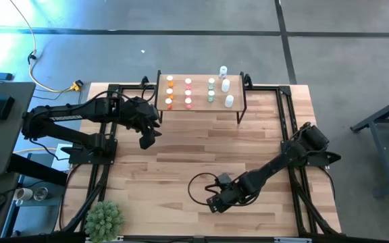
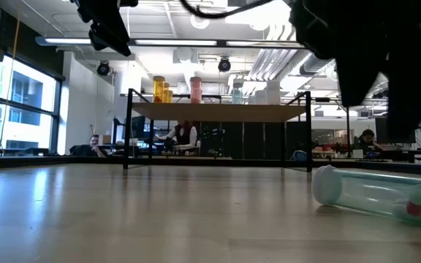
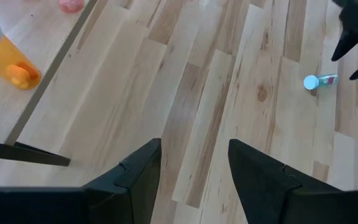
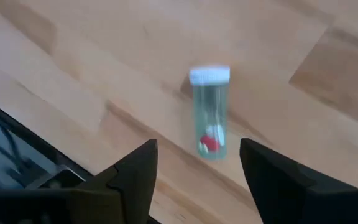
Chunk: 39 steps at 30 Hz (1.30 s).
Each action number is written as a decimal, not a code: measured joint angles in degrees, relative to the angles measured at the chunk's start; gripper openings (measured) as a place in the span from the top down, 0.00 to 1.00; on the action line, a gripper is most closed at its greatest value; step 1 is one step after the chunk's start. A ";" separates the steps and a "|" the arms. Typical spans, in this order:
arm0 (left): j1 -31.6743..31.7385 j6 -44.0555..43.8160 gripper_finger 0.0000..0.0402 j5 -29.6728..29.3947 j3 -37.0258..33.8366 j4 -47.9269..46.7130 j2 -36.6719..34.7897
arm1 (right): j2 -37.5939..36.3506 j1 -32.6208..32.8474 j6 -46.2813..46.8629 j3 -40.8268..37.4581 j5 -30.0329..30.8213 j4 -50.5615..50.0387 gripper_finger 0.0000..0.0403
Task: Pick and place medicine bottles onto shelf by color
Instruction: Put the blue pill bottle on the shelf aligned with the blue pill bottle
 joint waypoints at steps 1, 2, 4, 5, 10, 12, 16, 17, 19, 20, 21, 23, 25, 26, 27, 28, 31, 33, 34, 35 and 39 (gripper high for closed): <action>0.00 0.00 0.56 -0.02 0.00 0.00 0.00 | 0.57 0.00 -0.59 0.00 -1.17 0.24 0.45; 0.00 0.00 0.56 -0.02 0.00 0.00 0.00 | 1.18 0.01 -1.28 0.00 -2.29 0.40 0.45; 0.00 0.00 0.56 -0.02 0.00 0.00 0.00 | 2.38 0.02 -1.42 0.00 -3.98 0.45 0.45; 0.00 0.00 0.56 -0.02 0.00 0.00 0.00 | 3.04 0.02 -1.44 0.00 -4.52 0.50 0.45; 0.00 0.00 0.56 -0.02 0.00 0.00 0.00 | 5.22 0.00 -1.48 0.00 -5.13 3.46 0.45; 0.02 0.00 0.56 -0.02 0.00 0.02 0.00 | 6.09 -0.11 -1.46 0.00 -5.14 4.50 0.45; 0.00 0.00 0.56 -0.02 -0.02 0.00 0.00 | 7.67 -0.70 -0.90 0.03 -7.34 4.83 0.45; 0.00 0.00 0.56 -0.02 -0.02 0.00 0.00 | 7.95 -0.88 -0.56 0.13 -8.13 4.87 0.45; 0.02 0.00 0.56 0.06 -0.02 -0.02 0.00 | 8.19 -1.35 -0.34 0.19 -9.34 5.02 0.46; 0.02 0.00 0.56 0.15 -0.02 -0.06 0.00 | 8.23 -1.54 -0.35 0.20 -9.55 4.97 0.46; 0.02 0.00 0.56 0.18 -0.02 -0.16 0.00 | 8.24 -1.73 -0.39 0.20 -9.60 4.90 0.47; 0.02 0.00 0.56 0.44 -0.02 -0.24 0.00 | 8.28 -1.97 -0.51 0.17 -9.73 4.71 0.52; 0.11 0.04 0.56 0.93 0.01 -0.25 0.00 | 8.30 -2.23 -0.86 0.13 -10.11 4.40 0.57; 0.37 0.55 0.56 1.56 0.16 -0.42 0.00 | 8.32 -2.25 -0.93 0.11 -10.35 4.28 0.61; 0.71 1.51 0.56 2.60 0.51 -0.68 -0.15 | 8.34 -2.25 -0.95 0.11 -10.49 4.10 0.64; 1.11 2.48 0.56 3.46 1.05 -1.21 -0.43 | 8.35 -2.25 -0.99 0.07 -10.55 3.97 0.67; 2.06 4.61 0.56 3.82 3.48 -2.65 -0.80 | 8.35 -2.25 -1.06 0.04 -10.34 3.81 0.76; 2.95 6.11 0.56 2.96 4.93 -4.23 -0.85 | 8.34 -2.25 -1.09 0.04 -10.37 3.96 0.81; 3.42 7.08 0.56 2.64 5.81 -4.44 -0.94 | 8.32 -2.25 -1.41 0.04 -10.37 4.06 0.82; 3.77 8.05 0.56 2.47 6.73 -4.51 -1.03 | 8.15 -2.25 -1.54 0.02 -10.34 4.20 0.83; 5.91 12.20 0.56 2.43 9.48 -5.39 -0.98 | 7.49 -2.20 -2.91 -0.11 -7.83 5.89 0.82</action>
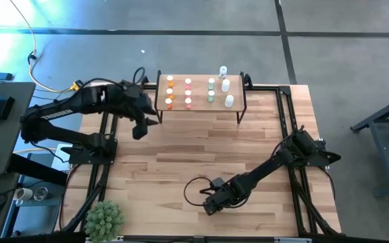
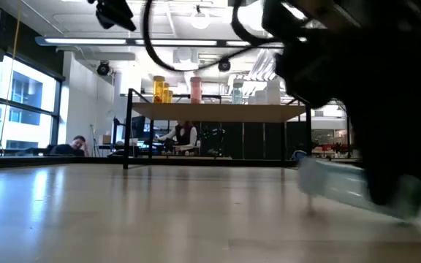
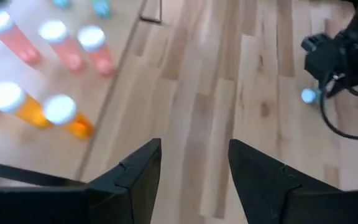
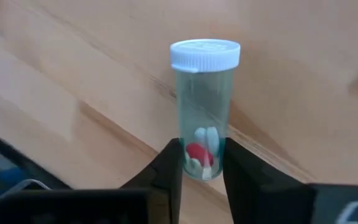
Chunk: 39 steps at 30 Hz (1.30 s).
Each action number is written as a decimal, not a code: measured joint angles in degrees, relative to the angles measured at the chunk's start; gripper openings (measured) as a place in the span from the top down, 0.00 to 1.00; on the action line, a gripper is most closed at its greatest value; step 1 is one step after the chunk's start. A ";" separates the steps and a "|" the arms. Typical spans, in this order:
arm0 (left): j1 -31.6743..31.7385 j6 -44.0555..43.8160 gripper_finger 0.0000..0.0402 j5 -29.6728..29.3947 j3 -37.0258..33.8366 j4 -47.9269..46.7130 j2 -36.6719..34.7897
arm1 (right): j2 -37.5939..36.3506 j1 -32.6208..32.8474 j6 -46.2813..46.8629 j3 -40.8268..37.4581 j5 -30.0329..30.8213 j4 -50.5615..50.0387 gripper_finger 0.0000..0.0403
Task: Pick and place medicine bottles onto shelf by color
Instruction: Put the blue pill bottle on the shelf aligned with the blue pill bottle
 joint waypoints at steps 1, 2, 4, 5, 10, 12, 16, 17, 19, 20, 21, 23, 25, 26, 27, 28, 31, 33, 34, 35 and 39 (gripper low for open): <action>0.56 1.14 0.56 -0.01 0.70 -0.13 -0.02 | -0.36 -0.13 -0.40 0.00 1.25 0.78 0.81; 1.18 2.19 0.56 -0.07 1.28 -0.23 -0.08 | -1.07 -0.34 -1.29 0.00 2.55 0.76 0.81; 2.30 3.50 0.56 -0.11 1.96 -0.30 -0.08 | -2.30 -0.95 -3.37 0.02 4.90 3.83 0.80; 2.81 3.87 0.56 -0.09 2.18 -0.40 -0.02 | -2.69 -1.34 -4.61 0.07 6.06 5.33 0.79; 4.12 6.62 0.56 -0.12 2.36 -0.48 -0.04 | -4.89 -3.98 -12.15 0.02 11.36 12.63 0.79; 4.14 6.66 0.56 -0.10 2.36 -0.47 -0.04 | -5.48 -5.35 -15.53 0.02 11.85 16.26 0.79; 4.14 5.40 0.52 -0.09 2.36 -0.47 -0.02 | -6.81 -7.98 -22.51 0.04 13.37 22.49 0.79; 4.14 5.40 0.51 -0.09 2.36 -0.47 -0.02 | -7.17 -8.70 -24.17 0.04 13.79 23.44 0.79; 4.25 5.42 0.47 -0.52 2.36 -0.48 0.02 | -7.58 -10.07 -27.91 0.09 13.79 26.31 0.79; 4.38 5.70 0.46 -1.24 2.36 -0.52 0.02 | -7.85 -10.75 -29.61 0.08 13.82 26.39 0.79; 4.46 6.25 0.44 -2.16 2.36 -0.61 0.02 | -8.13 -11.44 -31.33 0.07 13.76 27.26 0.79; 4.69 7.66 0.42 -4.08 2.36 -1.12 0.02 | -9.10 -12.75 -34.51 0.07 13.73 28.66 0.79; 4.82 8.83 0.41 -4.87 2.36 -0.97 0.02 | -10.41 -14.01 -37.39 0.08 13.77 29.75 0.79; 4.86 8.89 0.41 -4.86 2.36 -0.97 0.02 | -11.00 -14.56 -38.84 0.12 13.77 30.30 0.79; 4.89 8.96 0.41 -4.83 2.36 -0.92 0.02 | -11.71 -15.03 -40.49 0.13 13.80 30.05 0.79; 4.91 8.98 0.41 -4.51 2.36 -0.89 0.02 | -12.29 -15.67 -41.98 0.11 13.82 30.31 0.79; 5.26 8.89 0.42 -1.60 2.36 -0.88 0.02 | -14.66 -17.34 -45.70 0.11 13.62 31.00 0.79; 5.44 8.83 0.43 1.36 2.36 -0.85 0.01 | -16.17 -18.43 -48.23 0.13 13.53 31.55 0.79; 5.50 8.83 0.43 2.99 2.36 -0.78 0.00 | -16.98 -18.96 -49.61 0.11 13.38 31.38 0.79; 5.50 8.81 0.43 4.66 2.36 -0.57 0.02 | -17.60 -19.60 -50.82 0.11 13.35 31.62 0.79; 5.50 8.27 0.43 9.80 2.36 1.11 0.02 | -20.64 -21.99 -55.27 0.11 12.57 32.45 0.79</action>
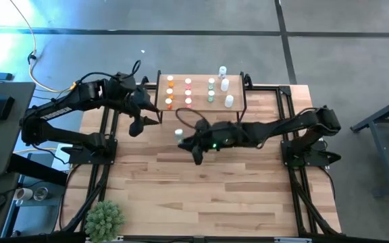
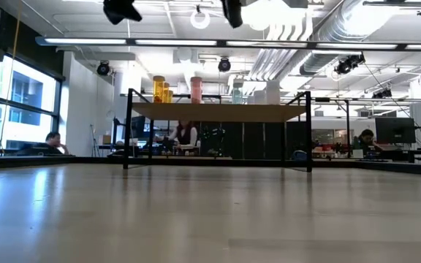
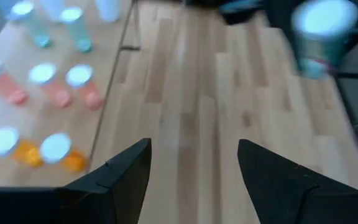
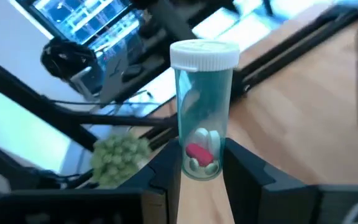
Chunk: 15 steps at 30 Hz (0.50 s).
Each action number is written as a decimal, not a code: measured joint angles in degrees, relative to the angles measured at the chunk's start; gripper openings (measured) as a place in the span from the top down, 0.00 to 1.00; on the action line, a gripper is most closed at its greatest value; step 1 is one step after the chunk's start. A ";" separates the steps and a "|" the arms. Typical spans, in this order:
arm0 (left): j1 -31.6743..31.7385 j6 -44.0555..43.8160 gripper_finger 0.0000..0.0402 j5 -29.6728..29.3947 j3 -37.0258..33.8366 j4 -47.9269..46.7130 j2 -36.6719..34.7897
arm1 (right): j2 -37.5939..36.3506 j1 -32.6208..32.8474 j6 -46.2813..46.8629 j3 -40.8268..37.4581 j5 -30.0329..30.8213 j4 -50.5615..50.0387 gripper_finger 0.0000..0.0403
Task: Pick and place medicine bottles onto shelf by color
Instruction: Put the blue pill bottle on the shelf aligned with the blue pill bottle
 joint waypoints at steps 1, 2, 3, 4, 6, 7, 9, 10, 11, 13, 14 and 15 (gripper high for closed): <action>-0.01 -0.08 0.43 1.01 0.00 0.82 0.00 | -0.79 -0.54 -0.98 0.00 -0.08 -0.45 0.79; -0.04 -0.48 0.43 1.82 0.00 1.83 0.00 | -1.44 -1.10 -1.94 0.00 -0.30 -0.24 0.79; -0.17 -1.26 0.43 2.44 0.00 3.32 0.01 | -2.06 -1.56 -2.93 0.00 -0.42 -0.13 0.79; -0.17 -2.34 0.43 3.51 0.00 4.98 0.09 | -2.72 -2.07 -3.84 0.00 -0.49 -0.12 0.79; -0.17 -4.67 0.43 4.86 0.00 8.59 0.27 | -3.96 -2.85 -6.20 0.00 -1.17 0.12 0.79; -0.17 -5.68 0.43 5.41 0.00 10.61 0.34 | -4.55 -3.33 -7.49 0.00 -2.01 0.58 0.79; -0.20 -7.38 0.43 7.08 0.00 14.17 0.43 | -5.73 -4.08 -9.94 0.00 -3.21 0.96 0.79; -0.21 -8.30 0.43 7.56 0.00 16.36 0.61 | -6.26 -4.58 -11.16 0.00 -3.88 1.40 0.79; -0.37 -8.97 0.43 7.69 0.02 18.42 0.77 | -6.80 -5.00 -12.54 0.00 -4.70 1.50 0.79; -0.88 -9.93 0.43 7.47 0.02 21.49 1.01 | -7.56 -5.91 -15.42 0.00 -5.63 2.70 0.79; -1.19 -10.00 0.43 7.46 0.02 23.55 1.13 | -8.06 -6.39 -16.82 0.00 -6.15 3.05 0.79; -1.59 -10.02 0.43 7.45 0.02 25.31 1.25 | -8.52 -6.83 -18.17 0.00 -6.56 3.11 0.79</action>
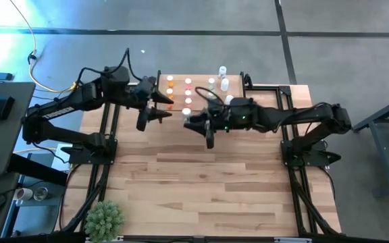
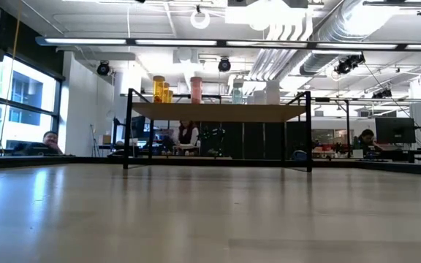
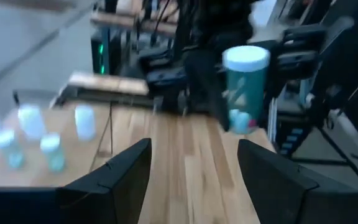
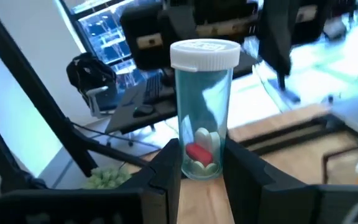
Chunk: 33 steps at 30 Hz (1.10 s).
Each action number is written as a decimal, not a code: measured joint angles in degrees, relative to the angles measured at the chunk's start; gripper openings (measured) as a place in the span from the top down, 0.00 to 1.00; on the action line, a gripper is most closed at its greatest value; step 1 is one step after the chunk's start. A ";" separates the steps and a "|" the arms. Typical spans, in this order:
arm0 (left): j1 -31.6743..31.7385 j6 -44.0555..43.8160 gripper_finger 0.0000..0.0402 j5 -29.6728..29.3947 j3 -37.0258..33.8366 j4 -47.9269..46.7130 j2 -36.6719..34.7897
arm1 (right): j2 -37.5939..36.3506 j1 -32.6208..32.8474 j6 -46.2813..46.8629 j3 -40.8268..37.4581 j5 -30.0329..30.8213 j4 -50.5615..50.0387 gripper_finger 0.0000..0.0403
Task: Pick and place medicine bottles onto shelf by color
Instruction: Put the blue pill bottle on the shelf aligned with the blue pill bottle
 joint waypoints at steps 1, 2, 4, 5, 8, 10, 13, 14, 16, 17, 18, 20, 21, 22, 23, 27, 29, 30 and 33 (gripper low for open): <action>-0.47 0.00 0.43 -0.04 0.00 1.61 0.19 | -0.40 -0.55 -1.23 0.00 -0.71 0.40 0.79; -0.89 -0.03 0.43 -0.04 0.00 3.36 0.43 | -0.78 -1.04 -2.16 0.00 -1.24 0.48 0.79; -1.69 -0.52 0.43 0.00 0.00 6.33 1.11 | -1.39 -2.09 -3.76 0.00 -2.09 0.39 0.79; -2.13 -0.94 0.43 -0.04 0.00 7.77 1.54 | -1.59 -2.69 -4.37 0.00 -2.64 0.46 0.79; -2.87 -2.66 0.43 -0.16 0.00 11.27 3.17 | -2.20 -4.40 -5.72 0.00 -5.10 0.57 0.79; -3.07 -3.87 0.43 -0.70 0.00 13.49 4.39 | -2.36 -5.31 -6.75 0.00 -6.83 0.51 0.79; -3.08 -6.07 0.43 -2.76 0.00 16.74 6.43 | -2.47 -6.42 -8.11 0.00 -8.66 0.38 0.79; -3.07 -6.49 0.43 -3.63 0.00 17.97 7.14 | -2.48 -6.76 -8.30 0.00 -8.85 0.28 0.79; -3.07 -6.67 0.43 -3.98 0.00 19.86 8.25 | -2.50 -7.45 -8.77 0.00 -9.69 0.07 0.79; -3.07 -6.72 0.43 -4.20 0.00 21.21 8.73 | -2.50 -7.86 -9.03 0.00 -10.37 0.05 0.79; -3.07 -6.88 0.43 -4.24 0.00 22.54 9.22 | -2.50 -8.23 -9.11 0.00 -10.71 0.00 0.79; -3.07 -7.34 0.43 -4.29 0.00 24.26 10.00 | -2.50 -8.88 -9.15 0.00 -10.94 0.00 0.79; -3.07 -7.48 0.43 -4.34 0.00 24.94 10.38 | -2.50 -9.19 -9.15 0.00 -10.96 -0.01 0.79; -3.07 -7.50 0.43 -4.48 0.00 25.56 10.80 | -2.50 -9.50 -9.16 0.00 -10.98 -0.02 0.79; -3.07 -7.53 0.43 -4.50 0.00 25.76 11.12 | -2.56 -9.82 -9.15 0.00 -11.08 -0.06 0.79; -2.87 -8.18 0.43 -4.72 0.00 25.42 11.51 | -3.04 -10.93 -9.17 0.00 -11.31 -0.22 0.79; -2.87 -8.12 0.43 -5.20 0.00 25.38 11.52 | -3.18 -11.39 -9.19 0.00 -11.31 -0.21 0.79; -2.87 -8.11 0.43 -6.04 0.00 25.37 11.54 | -3.21 -11.54 -9.17 0.00 -11.34 -0.21 0.79; -2.87 -8.09 0.43 -7.89 0.00 25.39 11.53 | -3.20 -12.02 -9.17 0.00 -12.76 -0.25 0.79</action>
